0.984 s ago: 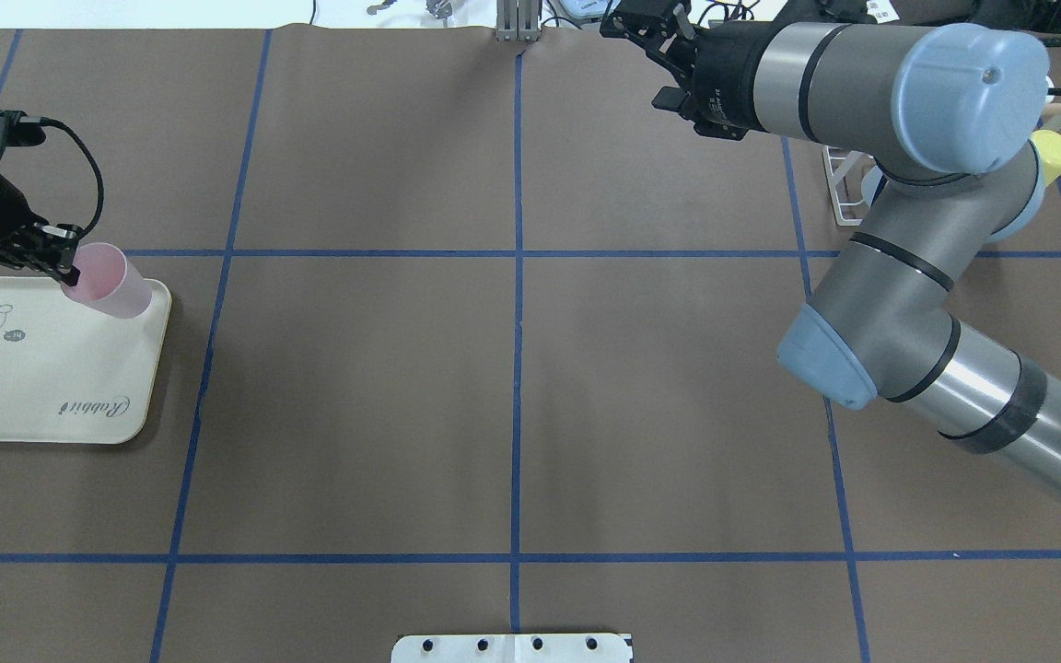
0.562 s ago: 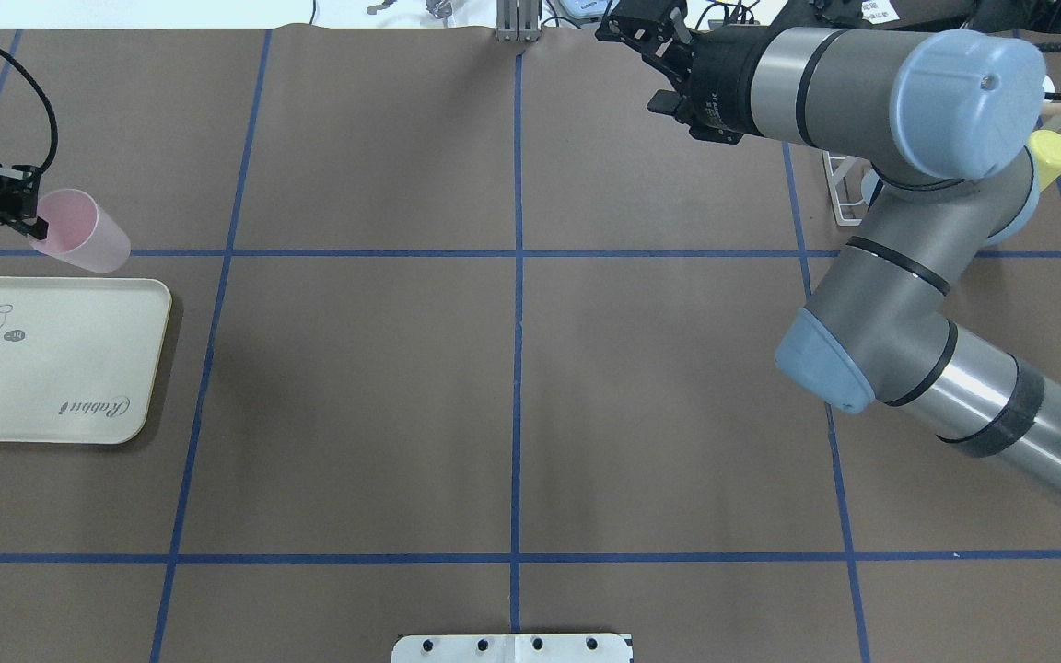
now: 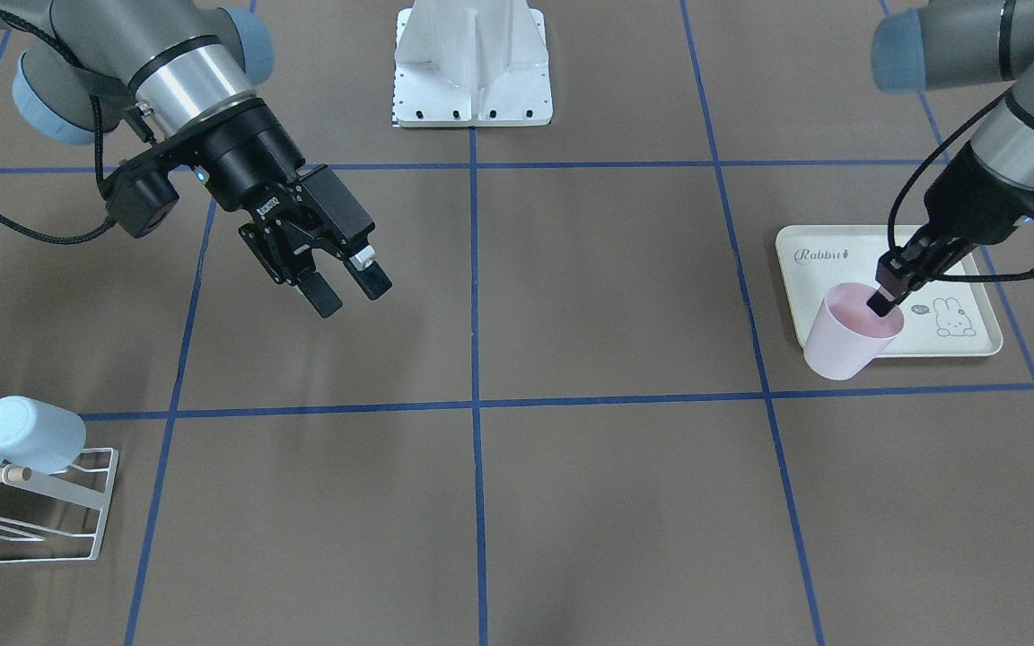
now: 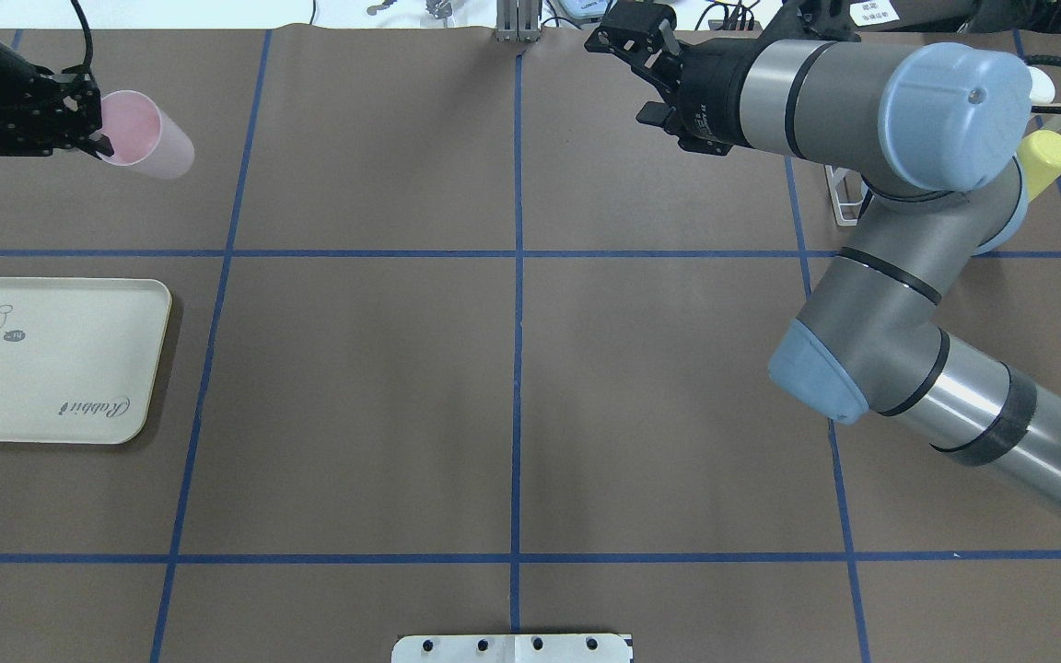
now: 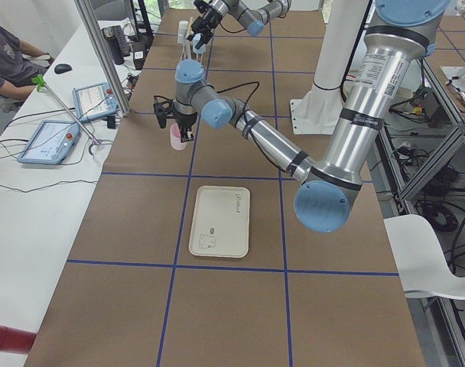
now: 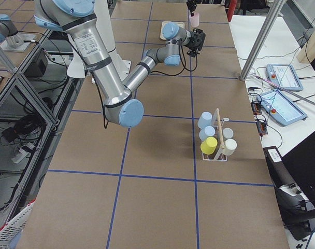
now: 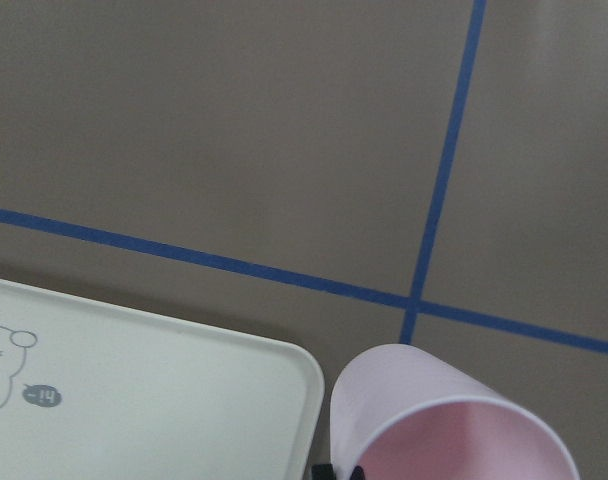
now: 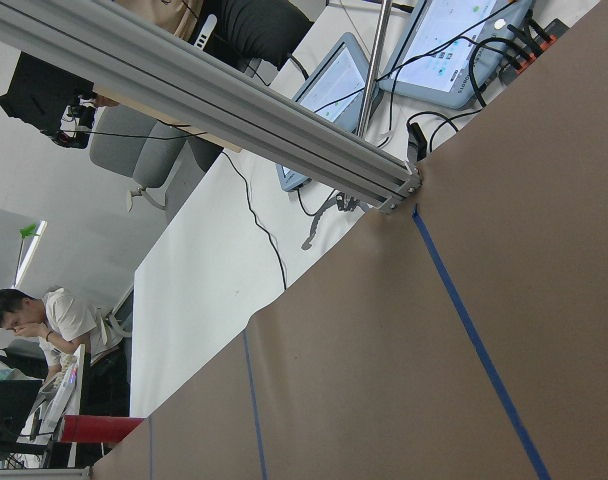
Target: Transfer IKEA cup to right arm and place on rack
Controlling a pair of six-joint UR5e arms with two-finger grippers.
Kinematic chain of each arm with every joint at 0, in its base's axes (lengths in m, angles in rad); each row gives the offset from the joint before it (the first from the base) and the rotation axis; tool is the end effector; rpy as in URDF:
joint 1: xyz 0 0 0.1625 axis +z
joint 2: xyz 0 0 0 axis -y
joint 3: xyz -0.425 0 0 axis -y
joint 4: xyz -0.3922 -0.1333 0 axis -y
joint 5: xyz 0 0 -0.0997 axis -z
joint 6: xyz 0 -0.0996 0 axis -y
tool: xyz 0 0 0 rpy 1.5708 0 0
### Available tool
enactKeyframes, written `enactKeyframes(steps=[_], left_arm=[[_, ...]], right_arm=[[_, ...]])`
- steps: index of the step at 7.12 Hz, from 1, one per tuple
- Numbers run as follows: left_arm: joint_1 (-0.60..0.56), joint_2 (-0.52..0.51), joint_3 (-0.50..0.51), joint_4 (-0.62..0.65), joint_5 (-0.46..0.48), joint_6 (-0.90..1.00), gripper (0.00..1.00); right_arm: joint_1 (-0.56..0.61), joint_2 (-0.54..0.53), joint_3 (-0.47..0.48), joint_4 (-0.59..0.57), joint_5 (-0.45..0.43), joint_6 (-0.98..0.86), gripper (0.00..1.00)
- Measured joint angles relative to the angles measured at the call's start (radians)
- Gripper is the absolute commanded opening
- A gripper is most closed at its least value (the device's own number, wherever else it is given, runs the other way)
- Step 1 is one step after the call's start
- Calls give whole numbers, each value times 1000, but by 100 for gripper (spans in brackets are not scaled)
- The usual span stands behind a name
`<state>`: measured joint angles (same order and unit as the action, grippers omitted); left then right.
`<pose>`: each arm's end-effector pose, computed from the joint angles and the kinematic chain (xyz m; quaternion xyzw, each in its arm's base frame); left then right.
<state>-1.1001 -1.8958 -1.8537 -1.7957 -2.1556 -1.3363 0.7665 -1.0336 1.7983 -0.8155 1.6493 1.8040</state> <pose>0.1960 -0.5579 0.3234 0.0326 0.4674 -0.2615 0.8439 -0.3486 -0.5098 0.1616 0.1540 -0.6716 0.3234 0.6486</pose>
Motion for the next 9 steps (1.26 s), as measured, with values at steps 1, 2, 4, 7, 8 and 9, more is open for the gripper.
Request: enactKeyframes(steps=[1, 2, 4, 7, 8, 9], left_arm=[[32, -1, 40, -145, 48, -128, 0], [58, -1, 90, -297, 79, -243, 0], [104, -5, 187, -607, 131, -481, 0], [271, -8, 235, -924, 387, -784, 0], [313, -9, 252, -1040, 455, -874, 0], [332, -10, 277, -1161, 498, -954, 0]], right_arm=[[-1, 3, 0, 3, 0, 5, 100], [-2, 3, -1, 13, 0, 7, 100], [-4, 3, -2, 30, 0, 11, 100], [-12, -2, -4, 83, 2, 70, 100], [-15, -3, -7, 115, 2, 110, 100], [-21, -3, -15, 158, 2, 150, 100]])
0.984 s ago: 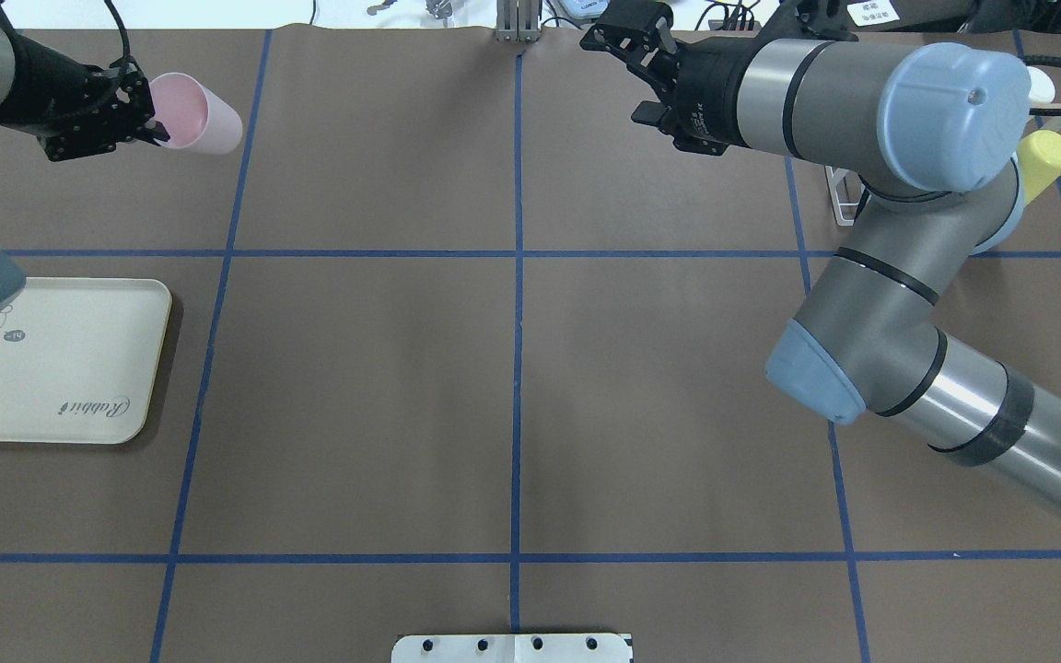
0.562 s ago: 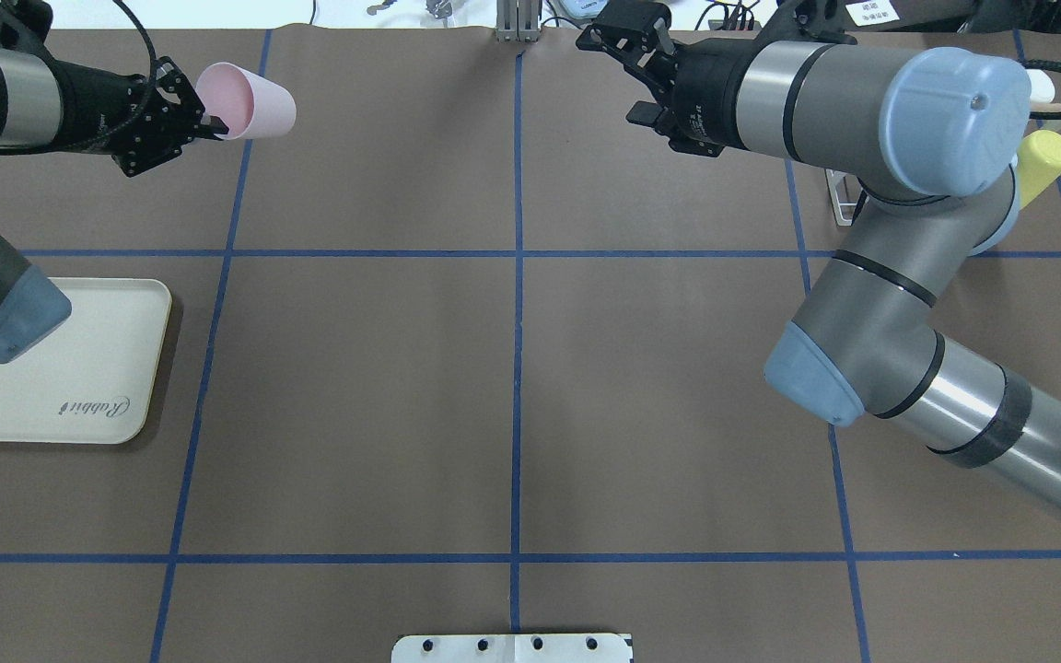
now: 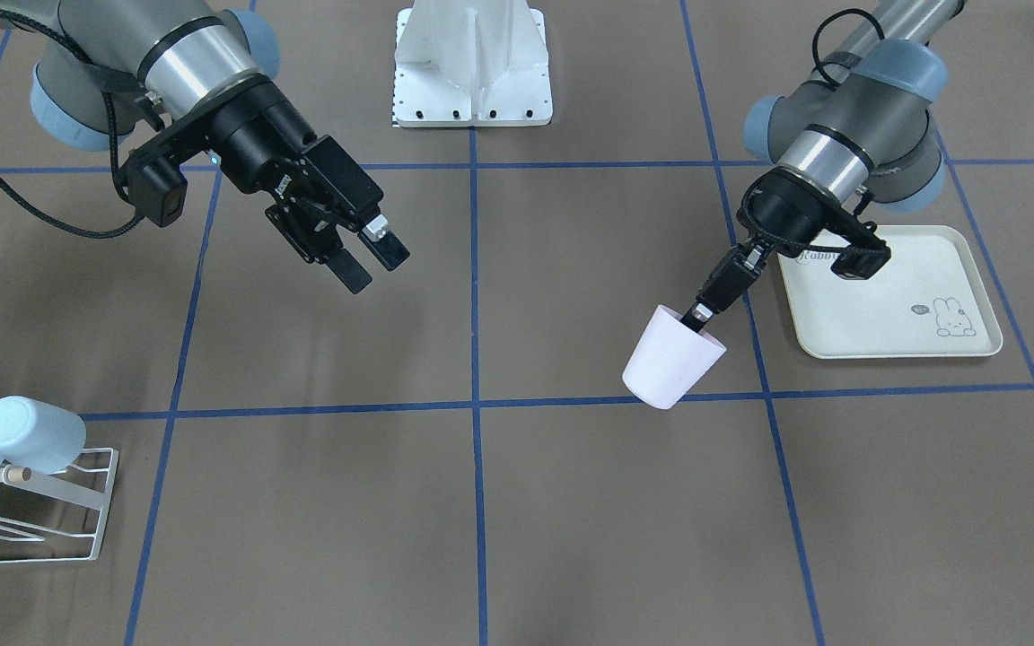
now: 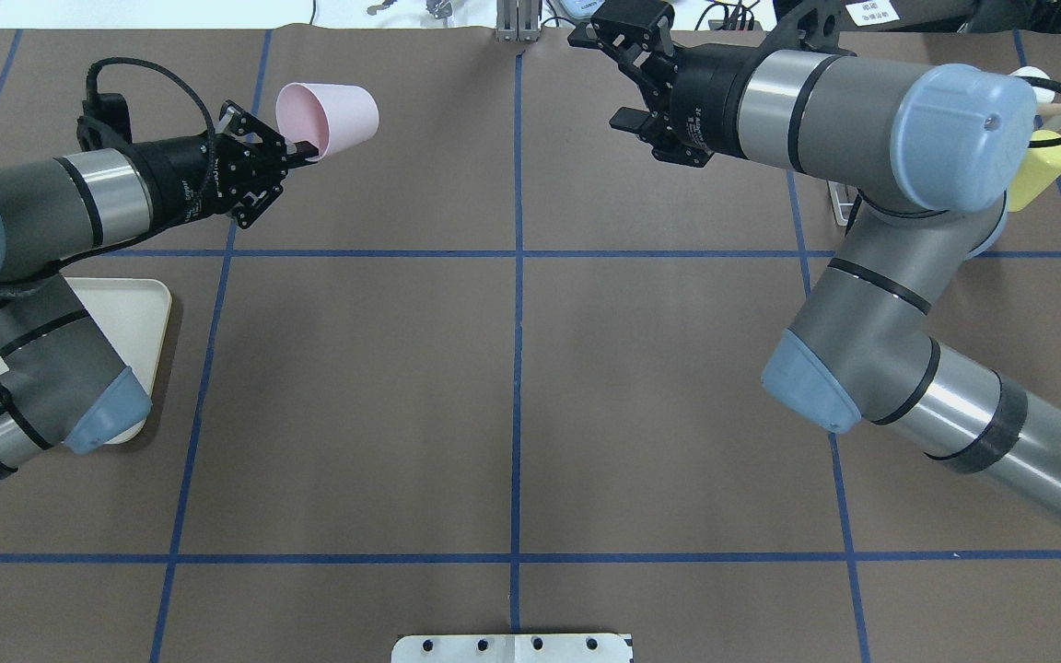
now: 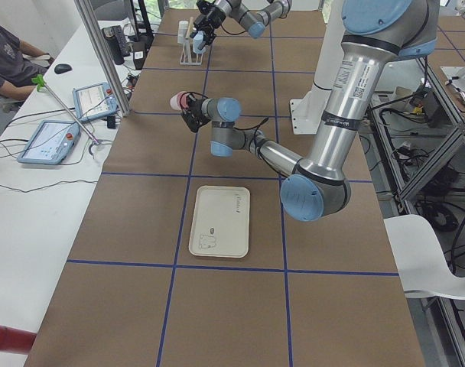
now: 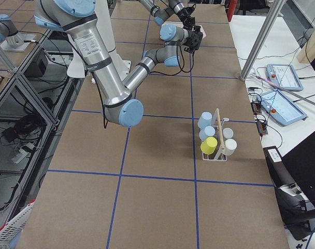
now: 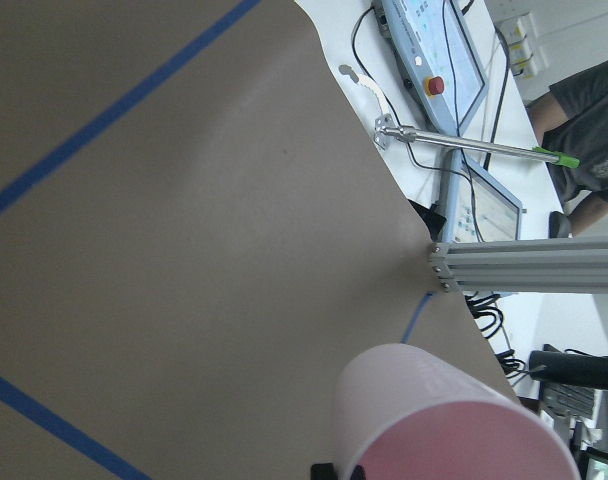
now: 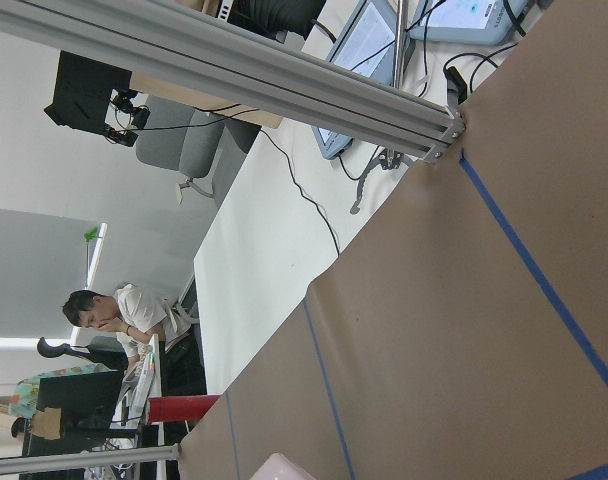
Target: Transfer IKEA cup to right arm and place on rack
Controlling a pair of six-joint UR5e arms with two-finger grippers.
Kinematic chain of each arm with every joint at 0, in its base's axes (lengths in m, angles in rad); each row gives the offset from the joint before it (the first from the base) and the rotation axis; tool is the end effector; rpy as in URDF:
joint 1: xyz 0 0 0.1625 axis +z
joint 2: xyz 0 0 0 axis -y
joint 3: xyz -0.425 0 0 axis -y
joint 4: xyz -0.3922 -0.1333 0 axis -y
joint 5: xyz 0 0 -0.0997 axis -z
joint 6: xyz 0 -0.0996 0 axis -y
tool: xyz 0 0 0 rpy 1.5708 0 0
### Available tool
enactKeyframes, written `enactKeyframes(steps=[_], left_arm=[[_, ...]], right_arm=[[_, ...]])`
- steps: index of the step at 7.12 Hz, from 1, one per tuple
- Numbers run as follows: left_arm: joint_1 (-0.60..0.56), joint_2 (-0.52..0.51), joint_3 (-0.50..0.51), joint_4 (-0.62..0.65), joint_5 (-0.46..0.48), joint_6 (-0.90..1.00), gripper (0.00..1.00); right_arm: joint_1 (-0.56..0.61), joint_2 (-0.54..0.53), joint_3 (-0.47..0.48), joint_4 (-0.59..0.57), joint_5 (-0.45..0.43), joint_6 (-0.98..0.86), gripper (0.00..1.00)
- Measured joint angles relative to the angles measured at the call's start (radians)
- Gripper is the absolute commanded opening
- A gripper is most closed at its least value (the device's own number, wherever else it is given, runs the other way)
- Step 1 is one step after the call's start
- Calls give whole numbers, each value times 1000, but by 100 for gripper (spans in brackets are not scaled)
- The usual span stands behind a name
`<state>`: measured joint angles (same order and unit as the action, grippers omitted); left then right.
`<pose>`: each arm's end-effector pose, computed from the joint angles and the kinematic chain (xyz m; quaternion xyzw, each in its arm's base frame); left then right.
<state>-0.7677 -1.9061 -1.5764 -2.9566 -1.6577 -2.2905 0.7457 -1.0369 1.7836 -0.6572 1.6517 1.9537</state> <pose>0.3394 -0.5008 0.3188 -0.0100 0.7598 -0.4153 0.5002 -0.3514 -0.4951 0.1538 0.1062 -0.7303 0.3354 0.5856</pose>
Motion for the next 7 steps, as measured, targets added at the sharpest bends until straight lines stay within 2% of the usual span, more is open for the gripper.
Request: enactKeyframes(steps=[2, 3, 5, 7], left_arm=[[61, -10, 49, -217, 110, -127, 0], [109, -23, 58, -283, 173, -148, 0], [178, -49, 59, -365, 253, -161, 0], [233, -86, 62, -402, 332, -162, 0]], right_arm=[[-23, 0, -42, 139, -3, 73, 100], [-34, 0, -66, 208, -4, 94, 100], [-47, 0, -112, 331, -6, 135, 100], [-77, 2, -137, 397, -49, 166, 100]])
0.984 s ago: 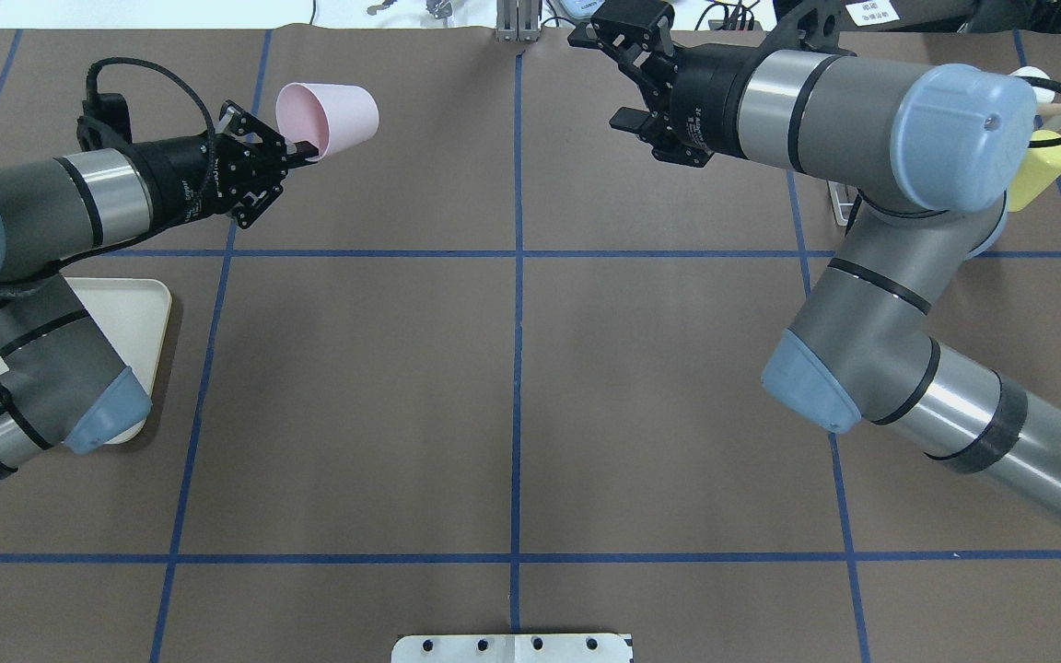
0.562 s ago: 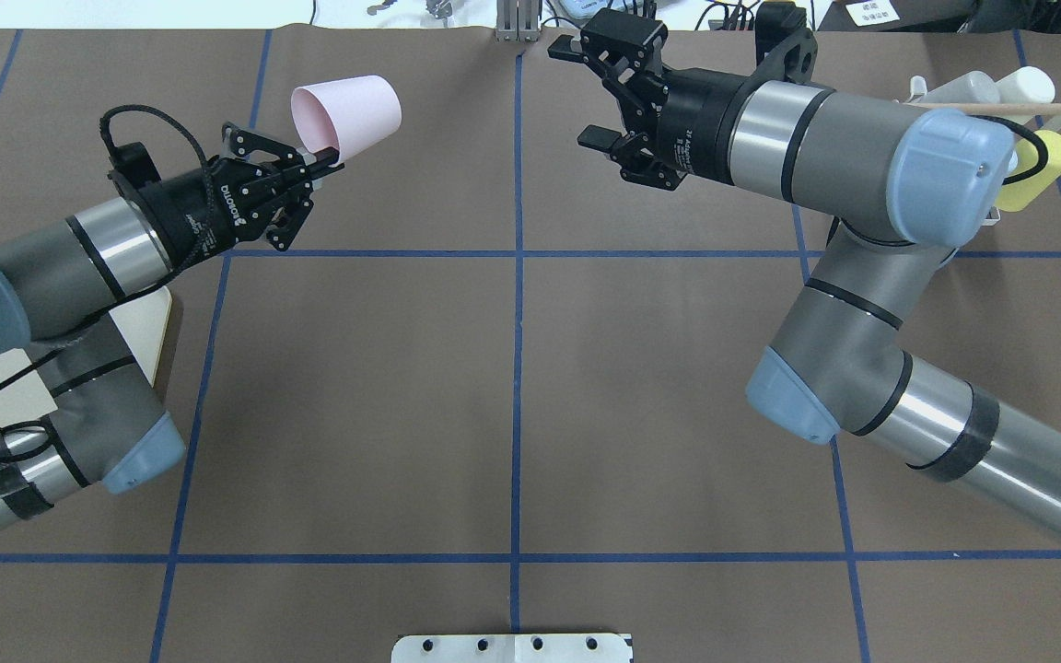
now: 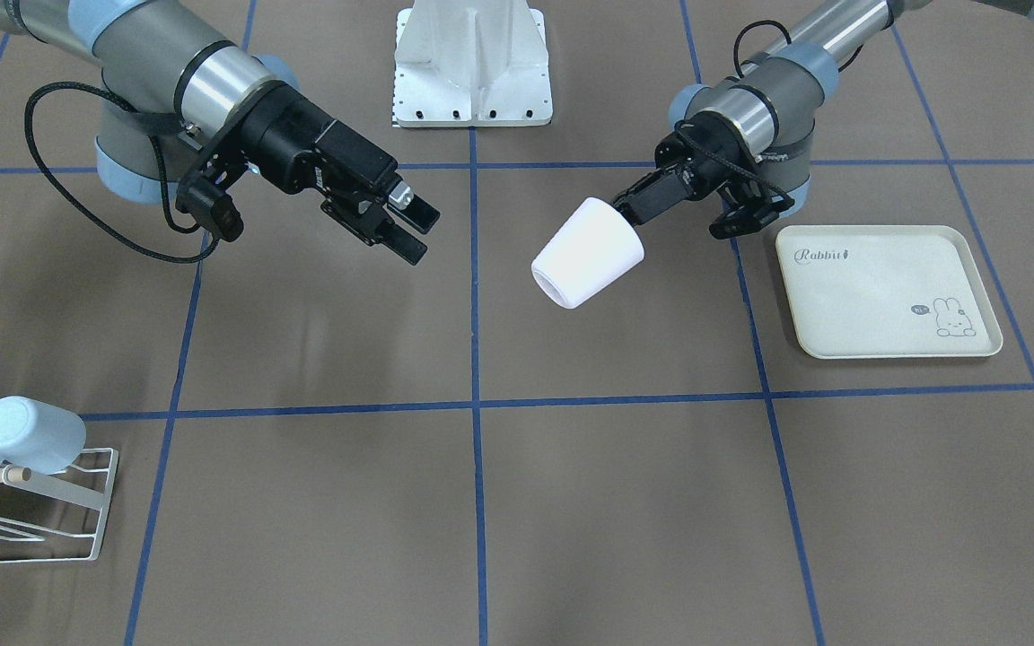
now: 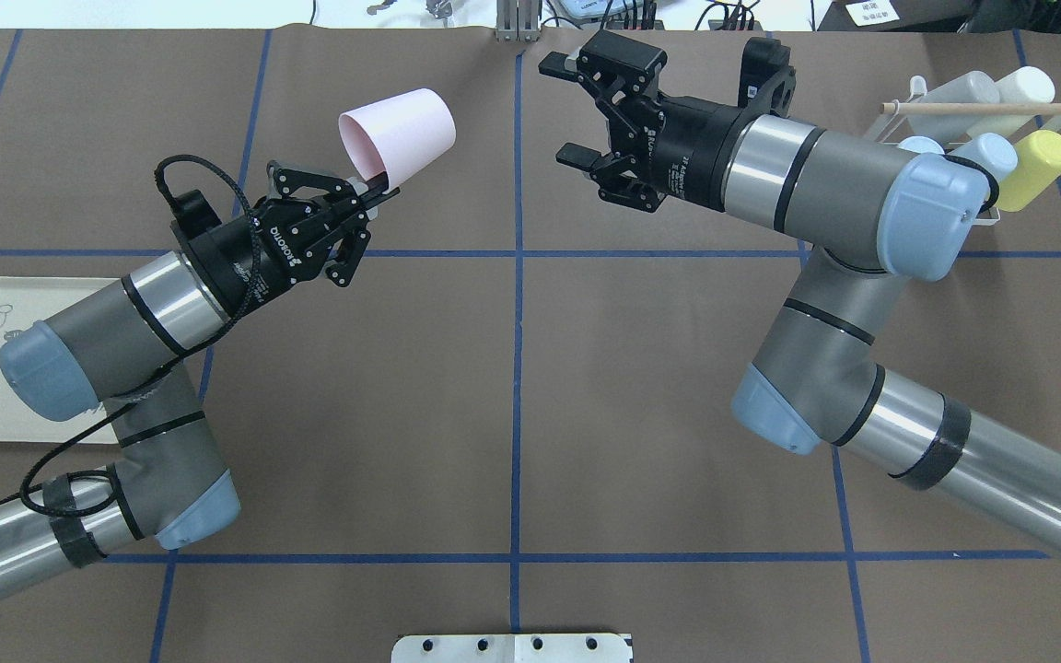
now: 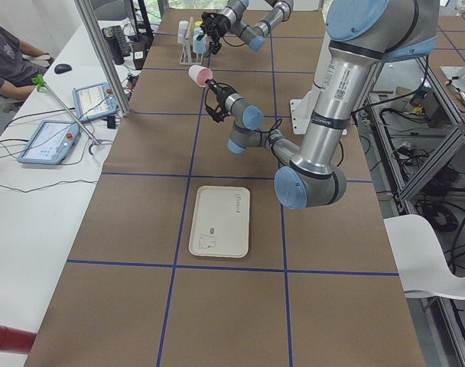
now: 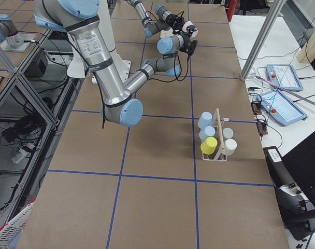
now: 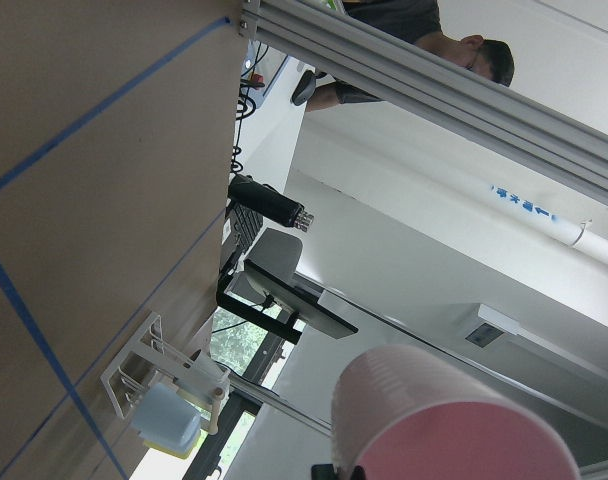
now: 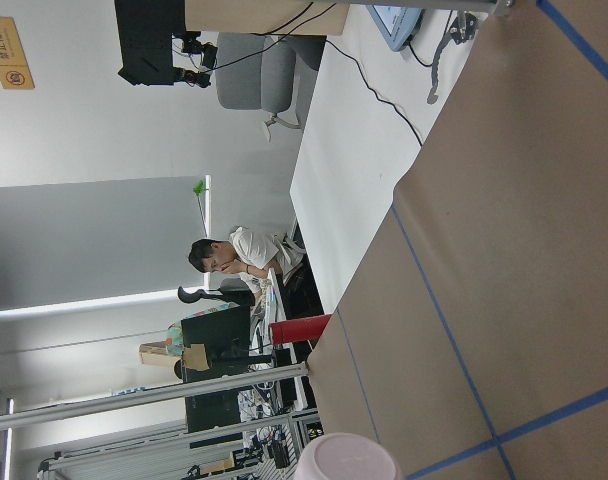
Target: Transfer IKEA cup to right arm and place on rack
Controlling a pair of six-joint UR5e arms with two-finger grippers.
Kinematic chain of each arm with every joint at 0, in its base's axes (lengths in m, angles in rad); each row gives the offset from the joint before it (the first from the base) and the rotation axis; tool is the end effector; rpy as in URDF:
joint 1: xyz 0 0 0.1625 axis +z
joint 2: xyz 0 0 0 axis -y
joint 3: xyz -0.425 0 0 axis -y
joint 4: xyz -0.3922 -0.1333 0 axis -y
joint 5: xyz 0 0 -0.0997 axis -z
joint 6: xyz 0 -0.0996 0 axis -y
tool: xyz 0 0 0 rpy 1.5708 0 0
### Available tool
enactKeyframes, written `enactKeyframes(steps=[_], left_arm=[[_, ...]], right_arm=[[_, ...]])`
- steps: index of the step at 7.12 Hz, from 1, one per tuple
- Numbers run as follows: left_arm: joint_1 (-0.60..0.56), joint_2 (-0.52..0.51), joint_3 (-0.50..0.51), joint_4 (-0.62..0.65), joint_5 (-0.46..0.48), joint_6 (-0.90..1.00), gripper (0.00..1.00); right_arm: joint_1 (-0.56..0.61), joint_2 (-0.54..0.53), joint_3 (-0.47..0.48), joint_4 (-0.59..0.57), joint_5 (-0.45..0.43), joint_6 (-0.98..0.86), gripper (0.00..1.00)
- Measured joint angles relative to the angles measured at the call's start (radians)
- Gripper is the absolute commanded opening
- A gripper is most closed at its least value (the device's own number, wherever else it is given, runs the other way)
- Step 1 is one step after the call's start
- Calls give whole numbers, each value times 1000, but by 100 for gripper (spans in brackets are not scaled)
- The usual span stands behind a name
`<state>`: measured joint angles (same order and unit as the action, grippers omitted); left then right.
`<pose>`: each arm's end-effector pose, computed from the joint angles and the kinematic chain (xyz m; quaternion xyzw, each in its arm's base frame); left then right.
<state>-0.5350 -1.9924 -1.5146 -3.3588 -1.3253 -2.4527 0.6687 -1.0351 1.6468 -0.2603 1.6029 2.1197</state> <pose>0.4066 -0.4241 0.2737 -0.0936 0.8707 -0.3881 0.2873 -0.3879 -0.4723 0.1749 0.0399 -0.8188 0.3166 0.4772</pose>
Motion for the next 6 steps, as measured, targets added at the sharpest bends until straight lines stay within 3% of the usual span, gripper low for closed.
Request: enactKeyframes(steps=[3, 6], left_arm=[[26, -54, 27, -48, 93, 2, 0], [30, -96, 100, -45, 96, 8, 0]], right_arm=[[-67, 2, -8, 16, -98, 0, 100], [-77, 10, -16, 15, -129, -3, 100]])
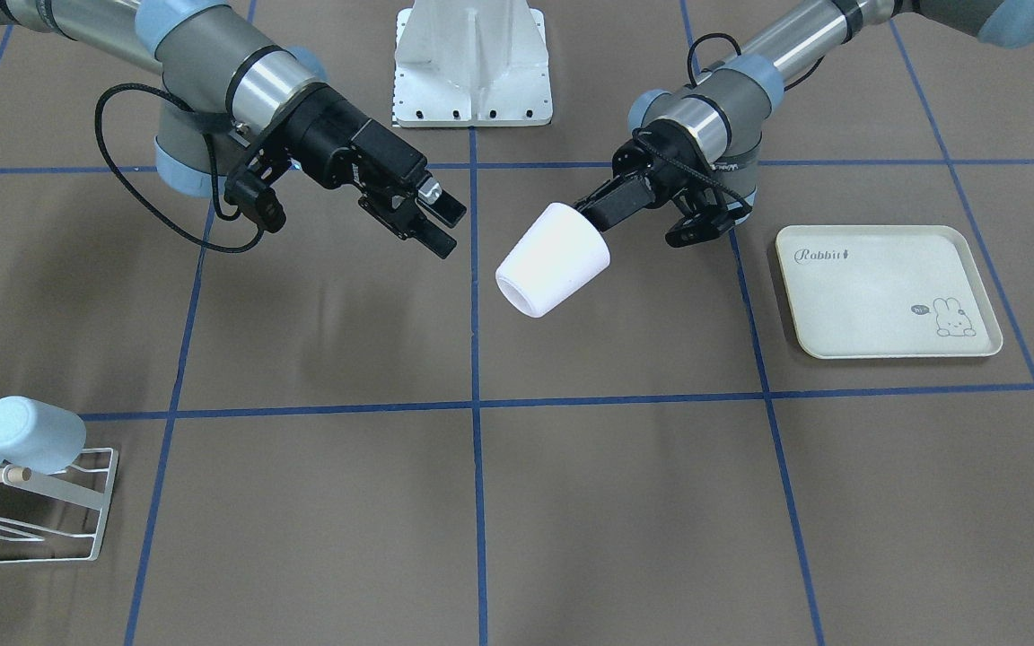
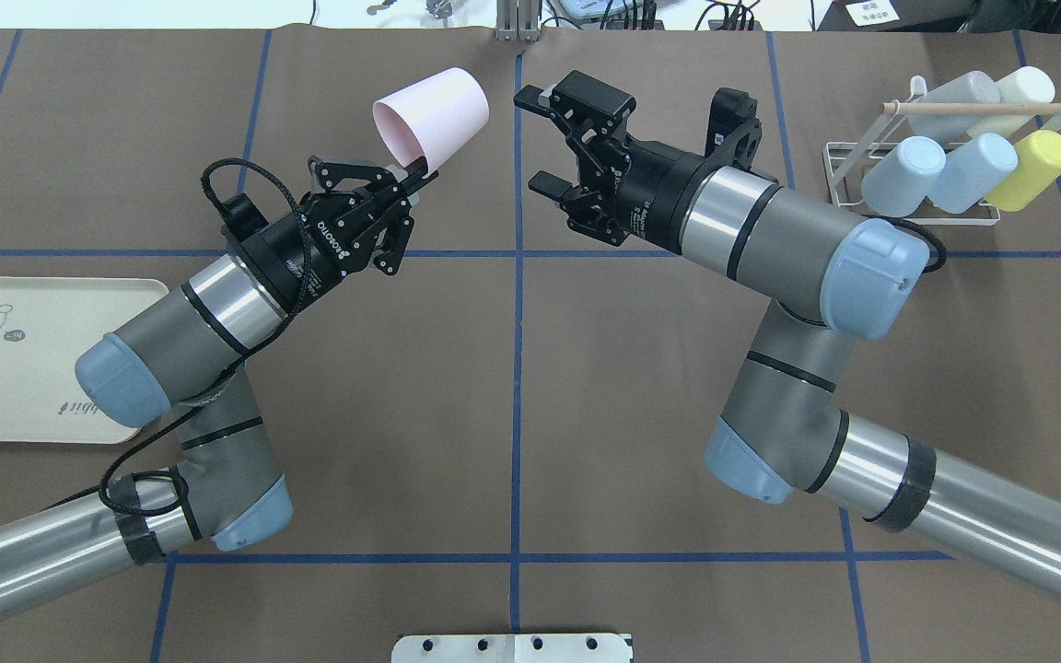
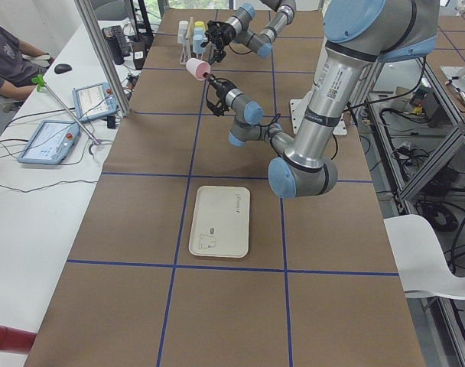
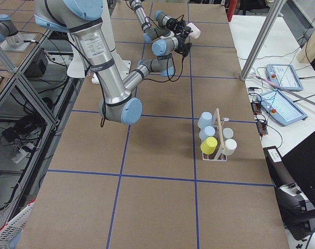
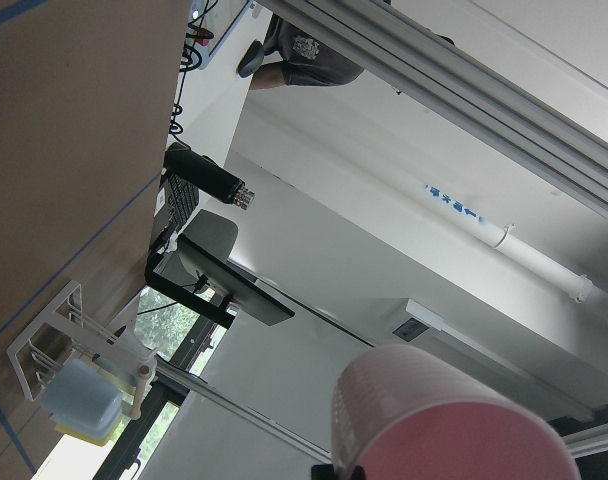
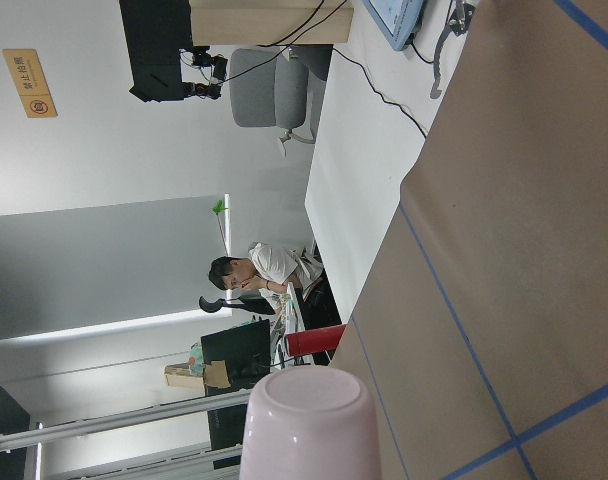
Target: Transfer IKEA cup to right arm and place on rack
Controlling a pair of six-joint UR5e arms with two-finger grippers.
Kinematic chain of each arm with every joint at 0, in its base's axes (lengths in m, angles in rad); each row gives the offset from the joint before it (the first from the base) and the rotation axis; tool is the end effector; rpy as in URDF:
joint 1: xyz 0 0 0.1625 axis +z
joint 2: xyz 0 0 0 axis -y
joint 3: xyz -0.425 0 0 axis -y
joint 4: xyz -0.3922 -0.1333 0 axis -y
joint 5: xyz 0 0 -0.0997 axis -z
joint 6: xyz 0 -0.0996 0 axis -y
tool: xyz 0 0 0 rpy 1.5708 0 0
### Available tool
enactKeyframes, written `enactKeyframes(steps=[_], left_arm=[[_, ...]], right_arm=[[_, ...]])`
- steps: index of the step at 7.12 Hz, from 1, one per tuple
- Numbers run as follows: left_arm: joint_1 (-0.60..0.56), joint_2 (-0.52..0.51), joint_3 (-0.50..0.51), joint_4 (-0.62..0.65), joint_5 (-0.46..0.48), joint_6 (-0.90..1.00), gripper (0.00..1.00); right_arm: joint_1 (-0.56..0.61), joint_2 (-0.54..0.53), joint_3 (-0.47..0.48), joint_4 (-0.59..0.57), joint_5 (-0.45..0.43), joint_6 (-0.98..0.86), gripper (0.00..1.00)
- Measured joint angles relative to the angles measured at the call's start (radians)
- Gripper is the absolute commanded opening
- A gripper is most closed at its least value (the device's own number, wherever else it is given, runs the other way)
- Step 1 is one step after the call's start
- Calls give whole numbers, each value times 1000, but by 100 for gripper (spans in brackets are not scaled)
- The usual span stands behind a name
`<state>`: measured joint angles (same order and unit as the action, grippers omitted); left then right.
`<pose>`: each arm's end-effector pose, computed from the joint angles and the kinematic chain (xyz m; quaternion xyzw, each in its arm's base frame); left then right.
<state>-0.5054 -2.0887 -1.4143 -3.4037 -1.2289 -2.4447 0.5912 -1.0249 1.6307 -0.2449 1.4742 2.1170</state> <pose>0.4401 -0.4340 0.2574 -0.0844 0.8763 -0.4028 0.2504 -0.4190 -0.4534 0.1741 0.0459 -0.8207 0.3394 0.4573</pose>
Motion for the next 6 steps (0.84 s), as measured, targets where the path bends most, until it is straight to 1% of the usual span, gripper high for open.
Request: enactKeyframes(steps=[6], left_arm=[[24, -28, 16, 25, 0, 10, 0]], right_arm=[[-13, 4, -32, 0, -4, -46, 100]])
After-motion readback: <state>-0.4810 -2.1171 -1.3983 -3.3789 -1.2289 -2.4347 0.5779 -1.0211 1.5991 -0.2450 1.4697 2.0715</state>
